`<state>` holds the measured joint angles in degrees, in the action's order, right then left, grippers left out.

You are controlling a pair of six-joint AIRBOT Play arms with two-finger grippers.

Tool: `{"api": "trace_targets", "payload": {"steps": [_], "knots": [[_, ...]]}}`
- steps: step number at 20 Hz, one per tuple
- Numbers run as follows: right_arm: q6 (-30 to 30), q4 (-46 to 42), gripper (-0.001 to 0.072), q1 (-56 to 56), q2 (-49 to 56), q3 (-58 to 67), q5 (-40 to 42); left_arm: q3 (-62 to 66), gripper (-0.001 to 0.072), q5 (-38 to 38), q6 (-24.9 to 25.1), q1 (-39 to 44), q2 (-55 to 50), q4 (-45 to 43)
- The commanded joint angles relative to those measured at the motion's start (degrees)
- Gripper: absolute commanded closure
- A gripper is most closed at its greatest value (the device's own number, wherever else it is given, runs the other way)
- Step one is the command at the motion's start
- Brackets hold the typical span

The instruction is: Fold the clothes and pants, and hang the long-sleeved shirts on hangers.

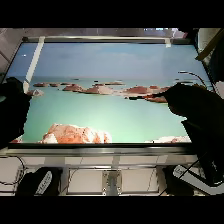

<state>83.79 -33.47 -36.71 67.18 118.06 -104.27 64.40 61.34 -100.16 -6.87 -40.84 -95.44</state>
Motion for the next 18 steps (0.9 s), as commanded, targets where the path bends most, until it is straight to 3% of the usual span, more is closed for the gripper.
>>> {"api": "trace_targets", "payload": {"steps": [1,5,8,10,15,18], "knots": [[0.0,0.0,0.069,0.1,0.0,0.0,0.2,0.0,0.0054,3.0,-4.7,0.0,-6.5,-6.9],[-1.0,-0.4,0.069,0.1,0.0,0.0,0.5,0.0,0.0054,2.6,-6.7,-0.1,-17.1,-8.1],[-1.0,-3.8,0.069,0.1,0.0,0.0,0.3,-0.1,0.0054,5.0,-19.6,-5.5,-23.2,-8.1],[-1.0,-5.2,0.0689,0.1,0.0,0.0,0.4,-1.3,0.0054,7.6,-24.2,-13.0,-22.6,-8.0],[-1.0,-6.0,0.069,0.1,0.0,-3.2,0.9,-14.9,0.0056,10.7,-23.7,-37.1,-13.6,-7.0],[-1.0,-6.1,0.069,0.1,0.0,-5.5,0.9,-23.8,0.0056,1.9,-21.6,-49.8,-13.3,10.5]]}}
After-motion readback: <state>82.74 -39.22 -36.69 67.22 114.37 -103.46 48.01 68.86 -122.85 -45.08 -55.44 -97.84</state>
